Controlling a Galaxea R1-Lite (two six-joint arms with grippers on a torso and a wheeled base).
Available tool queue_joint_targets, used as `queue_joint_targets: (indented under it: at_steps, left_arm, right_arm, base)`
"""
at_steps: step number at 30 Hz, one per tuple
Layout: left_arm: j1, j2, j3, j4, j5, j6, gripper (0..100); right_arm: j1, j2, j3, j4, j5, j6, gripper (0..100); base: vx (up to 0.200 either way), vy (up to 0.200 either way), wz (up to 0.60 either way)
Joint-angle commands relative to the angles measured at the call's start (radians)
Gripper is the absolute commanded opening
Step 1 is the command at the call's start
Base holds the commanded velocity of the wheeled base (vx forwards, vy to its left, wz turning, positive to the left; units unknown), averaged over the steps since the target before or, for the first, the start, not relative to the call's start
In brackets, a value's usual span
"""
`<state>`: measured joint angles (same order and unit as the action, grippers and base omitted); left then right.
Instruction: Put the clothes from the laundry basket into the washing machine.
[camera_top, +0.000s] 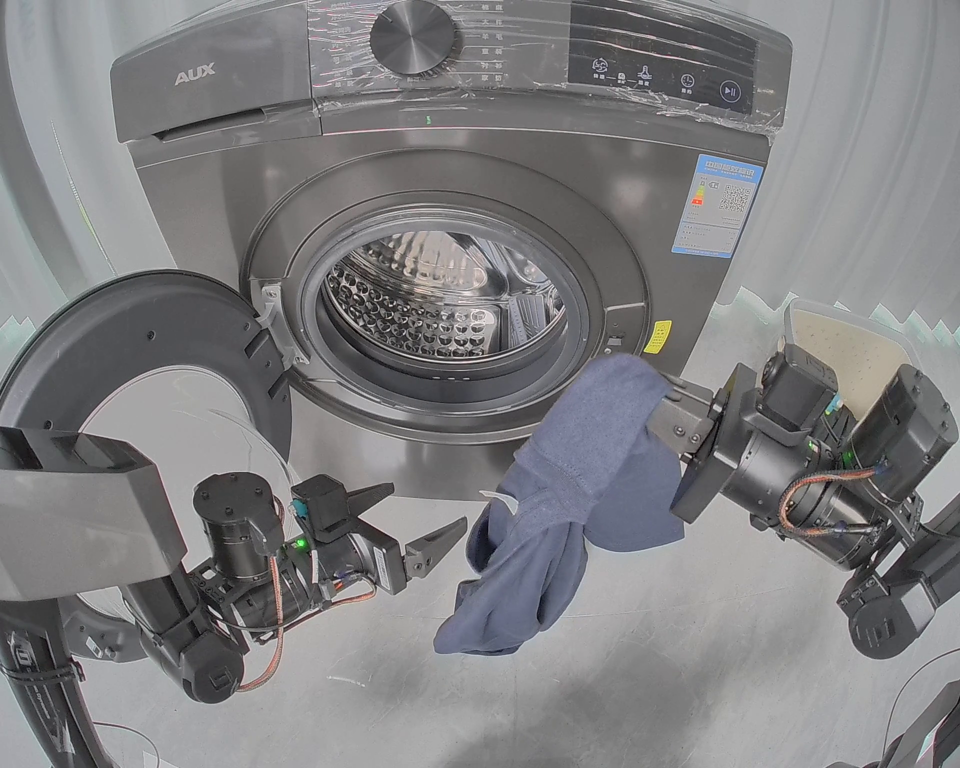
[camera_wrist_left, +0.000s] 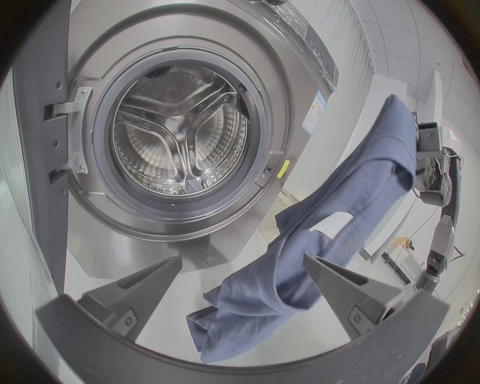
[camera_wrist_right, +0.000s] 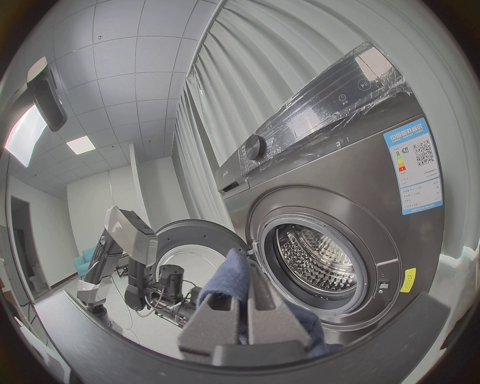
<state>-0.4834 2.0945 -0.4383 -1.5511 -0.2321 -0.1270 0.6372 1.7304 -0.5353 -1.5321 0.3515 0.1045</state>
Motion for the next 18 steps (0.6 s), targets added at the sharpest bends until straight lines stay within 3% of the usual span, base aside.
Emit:
queue_joint_targets:
  at_steps: [1, 4, 18]
  left_arm:
    - [-0.004, -0.019, 0.047, -0.001, -0.006, 0.006, 100]
    - [-0.026, -0.013, 0.084, -0.003, -0.007, 0.01, 100]
    - [-0.061, 0.085, 0.055, -0.001, -0.036, 0.024, 100]
  right_arm:
    - [-0.01, 0.04, -0.04, 0.004, -0.026, 0.0, 0]
    - [-0.005, 0.054, -0.071, 0.006, -0.055, 0.0, 0]
    - [0.001, 0.057, -0.098, 0.012, -0.057, 0.001, 0]
  base:
    - [0.0, 0.0, 0.0]
    - [0.0, 0.0, 0.0]
    - [0.0, 0.0, 0.0]
